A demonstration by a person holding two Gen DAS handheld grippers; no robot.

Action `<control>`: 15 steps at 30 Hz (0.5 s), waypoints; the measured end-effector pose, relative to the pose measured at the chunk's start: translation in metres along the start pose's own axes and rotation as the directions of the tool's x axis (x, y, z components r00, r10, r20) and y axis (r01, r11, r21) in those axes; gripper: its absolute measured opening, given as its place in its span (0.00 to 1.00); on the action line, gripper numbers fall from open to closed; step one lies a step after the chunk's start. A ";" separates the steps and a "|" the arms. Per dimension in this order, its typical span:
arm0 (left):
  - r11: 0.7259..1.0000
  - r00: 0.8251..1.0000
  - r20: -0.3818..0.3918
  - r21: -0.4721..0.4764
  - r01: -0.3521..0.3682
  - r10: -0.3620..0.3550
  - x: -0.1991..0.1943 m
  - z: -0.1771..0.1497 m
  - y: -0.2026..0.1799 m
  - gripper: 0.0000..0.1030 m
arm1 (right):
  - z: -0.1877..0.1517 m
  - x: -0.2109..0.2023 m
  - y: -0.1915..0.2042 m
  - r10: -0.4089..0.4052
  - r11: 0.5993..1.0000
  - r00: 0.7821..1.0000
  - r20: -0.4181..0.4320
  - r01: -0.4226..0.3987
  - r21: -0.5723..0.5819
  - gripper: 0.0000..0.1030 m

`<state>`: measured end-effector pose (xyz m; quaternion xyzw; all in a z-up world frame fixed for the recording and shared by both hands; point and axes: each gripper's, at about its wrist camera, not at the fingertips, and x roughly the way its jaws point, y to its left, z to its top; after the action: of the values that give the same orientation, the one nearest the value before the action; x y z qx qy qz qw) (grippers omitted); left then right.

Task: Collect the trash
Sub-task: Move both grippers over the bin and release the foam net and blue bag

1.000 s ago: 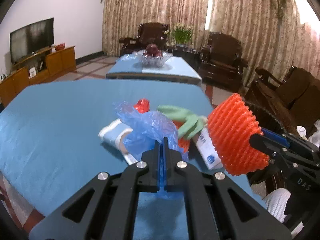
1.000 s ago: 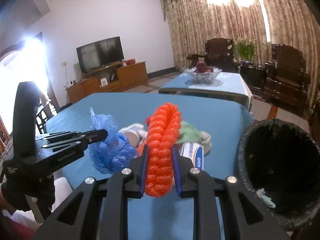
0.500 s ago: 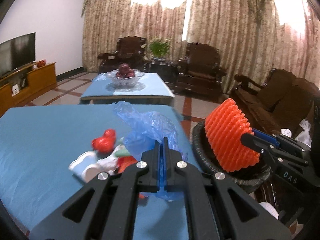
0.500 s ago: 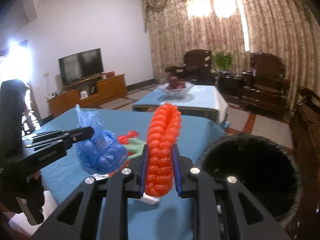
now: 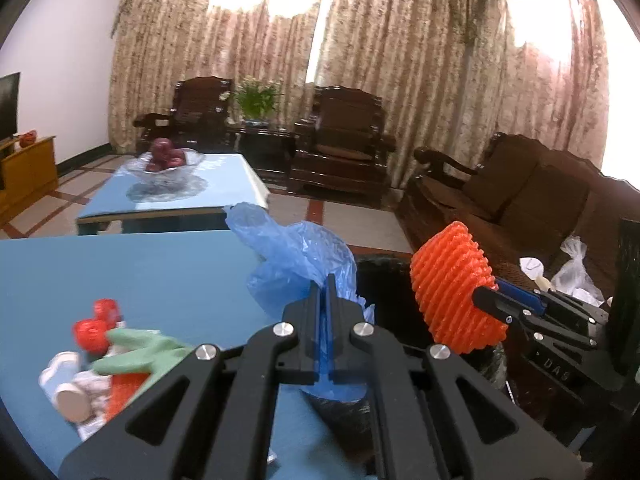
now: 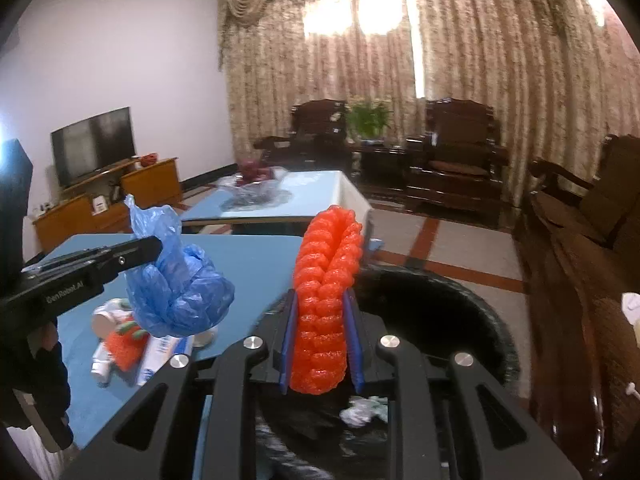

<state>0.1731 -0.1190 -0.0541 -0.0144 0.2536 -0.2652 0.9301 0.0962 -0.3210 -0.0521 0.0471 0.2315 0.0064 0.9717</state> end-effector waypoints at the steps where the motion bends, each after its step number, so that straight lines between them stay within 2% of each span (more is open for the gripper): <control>1: 1.000 1.000 -0.003 0.000 0.010 -0.010 0.007 0.001 -0.004 0.01 | -0.003 0.000 -0.005 -0.012 1.000 1.000 -0.001 0.012 0.004 0.22; 12: 0.993 0.991 -0.067 0.006 0.114 -0.113 0.076 0.002 -0.047 0.01 | -0.016 0.015 -0.052 -0.101 0.993 0.994 -0.033 0.103 0.049 0.22; 15: 0.990 0.985 -0.099 -0.005 0.142 -0.141 0.092 0.003 -0.050 0.08 | -0.021 0.022 -0.064 -0.138 0.988 0.989 -0.057 0.141 0.057 0.27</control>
<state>0.2174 -0.2081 -0.0857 -0.0181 0.2972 -0.3313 0.8953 0.1056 -0.3822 -0.0868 0.0603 0.2602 -0.0674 0.9613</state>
